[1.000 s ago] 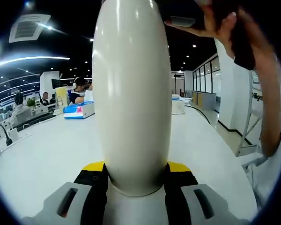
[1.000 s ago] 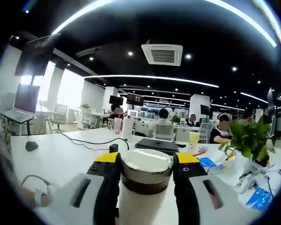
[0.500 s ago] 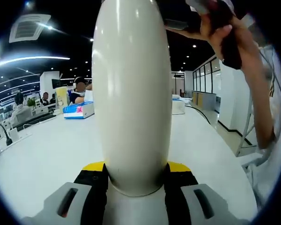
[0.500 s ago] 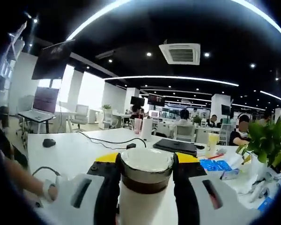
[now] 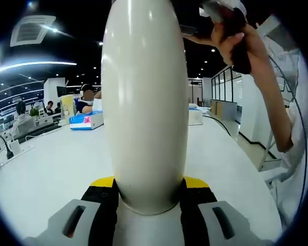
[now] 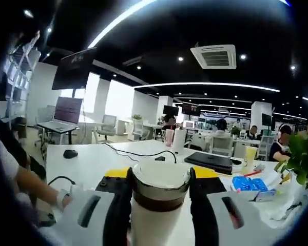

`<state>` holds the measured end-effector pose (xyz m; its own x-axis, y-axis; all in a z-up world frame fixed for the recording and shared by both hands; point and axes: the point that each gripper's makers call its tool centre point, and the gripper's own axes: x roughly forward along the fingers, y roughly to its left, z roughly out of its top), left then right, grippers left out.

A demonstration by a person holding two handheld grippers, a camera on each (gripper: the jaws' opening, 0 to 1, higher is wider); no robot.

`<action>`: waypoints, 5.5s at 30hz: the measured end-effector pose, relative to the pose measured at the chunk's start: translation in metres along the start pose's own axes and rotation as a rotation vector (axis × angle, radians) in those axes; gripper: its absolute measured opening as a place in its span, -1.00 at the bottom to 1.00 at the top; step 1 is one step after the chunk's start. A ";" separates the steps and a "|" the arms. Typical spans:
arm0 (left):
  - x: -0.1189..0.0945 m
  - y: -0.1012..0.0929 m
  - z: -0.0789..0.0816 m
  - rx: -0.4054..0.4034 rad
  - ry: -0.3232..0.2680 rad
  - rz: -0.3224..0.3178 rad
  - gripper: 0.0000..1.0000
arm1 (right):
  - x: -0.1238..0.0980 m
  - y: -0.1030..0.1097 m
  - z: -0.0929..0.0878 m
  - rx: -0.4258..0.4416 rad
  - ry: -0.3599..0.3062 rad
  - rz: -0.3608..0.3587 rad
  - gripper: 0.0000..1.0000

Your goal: Grasp the water cup twist off the cup lid place the cup lid on the table

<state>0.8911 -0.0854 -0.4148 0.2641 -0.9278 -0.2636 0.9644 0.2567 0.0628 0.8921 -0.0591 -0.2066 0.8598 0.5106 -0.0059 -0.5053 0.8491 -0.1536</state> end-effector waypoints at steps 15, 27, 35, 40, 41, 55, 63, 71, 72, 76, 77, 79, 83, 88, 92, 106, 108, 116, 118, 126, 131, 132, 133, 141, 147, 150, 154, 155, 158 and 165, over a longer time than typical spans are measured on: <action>0.000 -0.004 0.000 0.002 0.001 -0.001 -0.03 | -0.002 0.002 0.000 -0.005 0.020 0.191 -0.09; -0.002 -0.007 0.000 0.004 0.001 -0.002 -0.03 | -0.005 0.005 -0.003 0.006 0.039 0.307 -0.09; -0.002 -0.008 -0.001 0.002 0.000 -0.003 -0.03 | -0.005 0.008 -0.003 0.026 0.021 0.403 -0.09; -0.003 -0.008 -0.001 0.003 0.000 -0.003 -0.03 | -0.006 0.013 -0.004 0.093 0.020 0.481 -0.08; -0.003 -0.008 -0.001 0.004 -0.001 -0.003 -0.03 | -0.006 0.011 -0.006 0.059 0.008 0.482 -0.08; -0.002 -0.008 -0.001 0.001 -0.002 -0.010 -0.03 | -0.007 0.017 -0.007 0.054 0.027 0.606 -0.08; -0.001 -0.007 -0.001 0.000 -0.002 -0.009 -0.03 | -0.007 0.015 -0.007 0.038 0.039 0.669 -0.08; -0.001 -0.007 -0.001 0.000 -0.002 -0.010 -0.03 | -0.008 0.016 -0.006 0.022 0.035 0.651 -0.07; -0.001 -0.007 -0.001 0.000 -0.002 -0.010 -0.03 | -0.008 0.016 -0.006 0.021 0.035 0.649 -0.07; -0.001 -0.007 -0.001 0.000 -0.002 -0.010 -0.03 | -0.007 0.015 -0.007 0.004 0.043 0.641 -0.07; -0.001 -0.007 -0.001 0.000 -0.002 -0.009 -0.03 | -0.007 0.015 -0.007 0.000 0.044 0.639 -0.06; -0.001 -0.007 0.000 -0.001 -0.002 -0.009 -0.03 | -0.007 0.014 -0.007 -0.009 0.046 0.634 -0.06; 0.000 -0.007 0.000 -0.002 -0.002 -0.007 -0.03 | -0.005 0.013 -0.007 -0.023 0.048 0.620 -0.05; 0.000 -0.007 0.000 -0.002 -0.003 -0.007 -0.03 | -0.005 0.015 -0.007 -0.043 0.050 0.605 -0.04; 0.000 -0.007 0.000 -0.001 -0.003 -0.006 -0.03 | -0.005 0.014 -0.007 -0.027 0.055 0.589 -0.04; 0.000 -0.009 0.000 0.003 -0.004 -0.012 -0.03 | -0.008 0.012 -0.003 0.096 0.027 0.583 -0.07; 0.000 -0.009 0.000 0.003 -0.004 -0.013 -0.03 | -0.008 0.012 -0.002 0.110 0.024 0.585 -0.07; 0.001 -0.009 0.000 0.004 -0.003 -0.014 -0.03 | -0.009 0.015 -0.001 0.107 0.025 0.579 -0.08; 0.001 -0.009 0.000 0.003 -0.003 -0.014 -0.03 | -0.009 0.016 -0.001 0.107 0.026 0.577 -0.08; 0.001 -0.009 0.000 -0.006 0.000 -0.015 -0.03 | -0.015 0.015 0.018 0.121 -0.023 0.577 -0.08; 0.000 -0.009 -0.001 -0.009 0.003 -0.015 -0.03 | -0.018 0.018 0.019 0.101 -0.027 0.577 -0.08; 0.000 -0.009 -0.001 -0.008 0.003 -0.015 -0.03 | -0.019 0.018 0.021 0.114 -0.033 0.579 -0.08; 0.000 -0.009 -0.001 -0.008 0.003 -0.015 -0.03 | -0.020 0.016 0.023 0.125 -0.045 0.575 -0.08; 0.000 -0.010 -0.001 -0.008 0.003 -0.016 -0.03 | -0.037 -0.007 0.031 0.214 -0.127 0.516 -0.07; 0.000 -0.010 0.000 -0.009 0.002 -0.015 -0.03 | -0.057 -0.038 0.019 0.329 -0.178 0.431 -0.08; 0.001 -0.010 0.000 -0.009 0.002 -0.016 -0.03 | -0.063 -0.048 0.010 0.346 -0.178 0.405 -0.08; 0.001 -0.009 -0.001 -0.009 0.002 -0.016 -0.03 | -0.068 -0.056 0.004 0.349 -0.170 0.379 -0.08; 0.001 -0.009 -0.001 -0.009 0.002 -0.016 -0.03 | -0.070 -0.058 0.002 0.343 -0.167 0.370 -0.08; 0.001 -0.009 -0.001 -0.008 0.002 -0.016 -0.03 | -0.073 -0.062 -0.001 0.347 -0.168 0.358 -0.08; 0.000 -0.009 -0.001 -0.008 0.002 -0.016 -0.03 | -0.074 -0.068 -0.018 0.329 -0.136 0.302 -0.07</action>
<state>0.8824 -0.0877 -0.4162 0.2489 -0.9311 -0.2665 0.9684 0.2442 0.0509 0.8638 -0.1571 -0.2139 0.6640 0.7363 0.1307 -0.7471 0.6460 0.1566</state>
